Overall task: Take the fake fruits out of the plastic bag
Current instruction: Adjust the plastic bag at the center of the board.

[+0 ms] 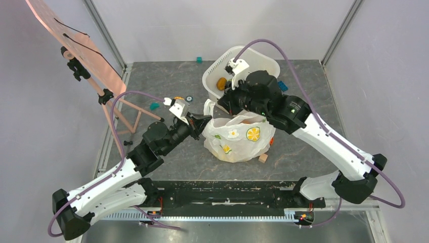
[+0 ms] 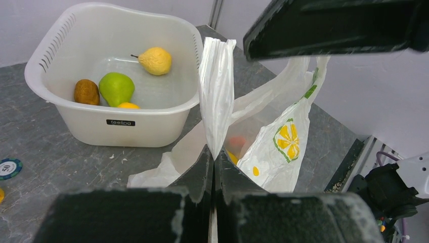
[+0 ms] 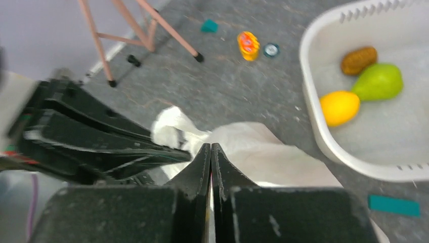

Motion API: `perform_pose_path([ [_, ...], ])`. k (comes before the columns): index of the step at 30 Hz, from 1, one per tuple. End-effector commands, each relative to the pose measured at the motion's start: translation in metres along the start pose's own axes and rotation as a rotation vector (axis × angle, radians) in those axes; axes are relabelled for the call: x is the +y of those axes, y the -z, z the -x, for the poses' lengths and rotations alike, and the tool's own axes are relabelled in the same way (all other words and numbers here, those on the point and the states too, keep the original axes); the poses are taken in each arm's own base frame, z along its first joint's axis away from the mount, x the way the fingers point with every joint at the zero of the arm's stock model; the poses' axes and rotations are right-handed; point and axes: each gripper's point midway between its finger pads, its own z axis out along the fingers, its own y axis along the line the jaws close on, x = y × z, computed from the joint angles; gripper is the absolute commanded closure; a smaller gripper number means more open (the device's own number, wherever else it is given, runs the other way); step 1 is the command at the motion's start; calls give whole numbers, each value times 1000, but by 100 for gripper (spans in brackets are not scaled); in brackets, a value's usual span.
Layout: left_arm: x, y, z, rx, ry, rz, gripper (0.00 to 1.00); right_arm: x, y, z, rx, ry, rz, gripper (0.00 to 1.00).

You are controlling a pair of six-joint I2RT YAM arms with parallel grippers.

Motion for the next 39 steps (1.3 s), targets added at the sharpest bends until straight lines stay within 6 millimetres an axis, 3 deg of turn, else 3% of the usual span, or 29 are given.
perform_pose_path([
  [1, -4, 0, 15, -53, 37, -9, 98, -39, 6, -23, 42, 4, -219, 100],
  [4, -1, 1, 12, -53, 36, 2, 98, -56, 5, -61, 132, 23, -286, 100],
  [10, -3, 1, -3, -27, 31, -26, 98, -64, 7, -122, 246, 18, -282, 100],
  [19, 1, 12, -20, -21, 41, -27, 98, -70, 27, -188, 277, -63, -269, 100],
  [27, 9, 21, -28, -1, 59, 13, 98, -92, 42, -230, 259, -107, -360, 100],
  [28, 11, 21, -31, 15, 63, 25, 95, -92, 42, -231, 250, -114, -356, 100],
  [29, 12, 21, -31, 29, 66, 37, 86, -93, 41, -234, 245, -122, -356, 100],
  [31, 16, 23, -31, 66, 72, 71, 54, -90, 40, -234, 218, -141, -339, 100],
  [33, 18, 23, -23, 84, 77, 103, 31, -89, 39, -232, 189, -154, -329, 100],
  [36, 17, 21, -3, 105, 69, 136, 14, -89, 37, -229, 159, -164, -325, 100],
  [39, 10, 13, 17, 143, 50, 132, 14, -88, 37, -226, 140, -172, -321, 100],
])
